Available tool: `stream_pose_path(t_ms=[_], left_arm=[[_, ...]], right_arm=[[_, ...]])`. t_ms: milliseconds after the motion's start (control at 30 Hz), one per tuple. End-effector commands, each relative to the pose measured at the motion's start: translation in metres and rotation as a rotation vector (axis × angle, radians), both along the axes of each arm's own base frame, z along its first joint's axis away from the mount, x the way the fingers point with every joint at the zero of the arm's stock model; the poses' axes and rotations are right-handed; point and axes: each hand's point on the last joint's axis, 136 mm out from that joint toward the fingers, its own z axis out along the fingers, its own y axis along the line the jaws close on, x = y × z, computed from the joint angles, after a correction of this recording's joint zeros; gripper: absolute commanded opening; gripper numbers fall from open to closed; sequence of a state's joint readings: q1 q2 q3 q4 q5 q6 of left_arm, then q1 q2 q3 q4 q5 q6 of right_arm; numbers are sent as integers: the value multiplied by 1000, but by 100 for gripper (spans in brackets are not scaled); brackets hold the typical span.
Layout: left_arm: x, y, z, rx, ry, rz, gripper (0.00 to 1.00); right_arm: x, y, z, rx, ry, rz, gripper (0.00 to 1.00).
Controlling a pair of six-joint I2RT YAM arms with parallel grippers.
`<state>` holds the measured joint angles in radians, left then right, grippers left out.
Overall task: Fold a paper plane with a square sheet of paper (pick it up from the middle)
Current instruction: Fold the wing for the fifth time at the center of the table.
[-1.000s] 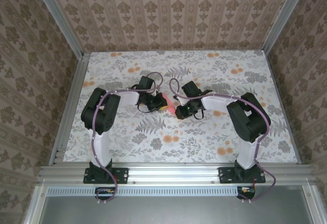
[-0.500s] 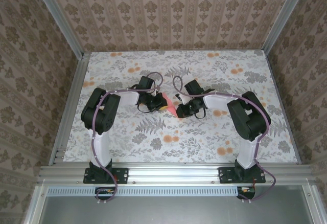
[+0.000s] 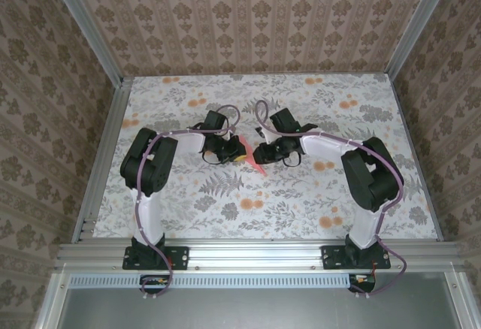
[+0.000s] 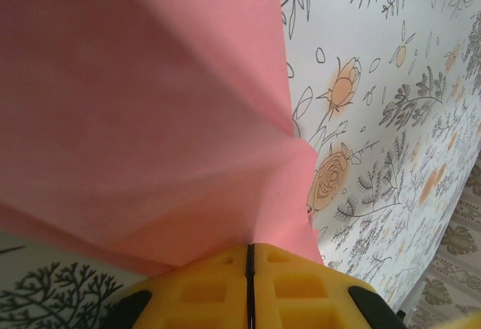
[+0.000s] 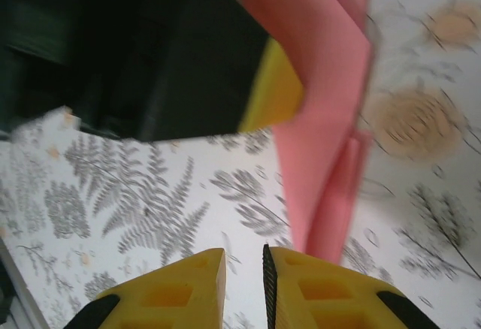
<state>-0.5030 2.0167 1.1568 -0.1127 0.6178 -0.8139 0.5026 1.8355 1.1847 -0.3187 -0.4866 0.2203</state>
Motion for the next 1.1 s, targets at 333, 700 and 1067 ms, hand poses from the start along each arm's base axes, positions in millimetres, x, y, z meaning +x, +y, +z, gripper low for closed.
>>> stream_pose_path(t_ms=[333,700,1067], left_arm=[[-24,38,-61,214,132,40,10],[-24,42,-62,225,133,46,10],[-24,44,-62,232,133,45,10]], right_arm=[[-11,9,-34,-96,127,65,20],[-11,-5,-50,-137,155,49,20],[-19,-15,-62,-150,198,44,19]])
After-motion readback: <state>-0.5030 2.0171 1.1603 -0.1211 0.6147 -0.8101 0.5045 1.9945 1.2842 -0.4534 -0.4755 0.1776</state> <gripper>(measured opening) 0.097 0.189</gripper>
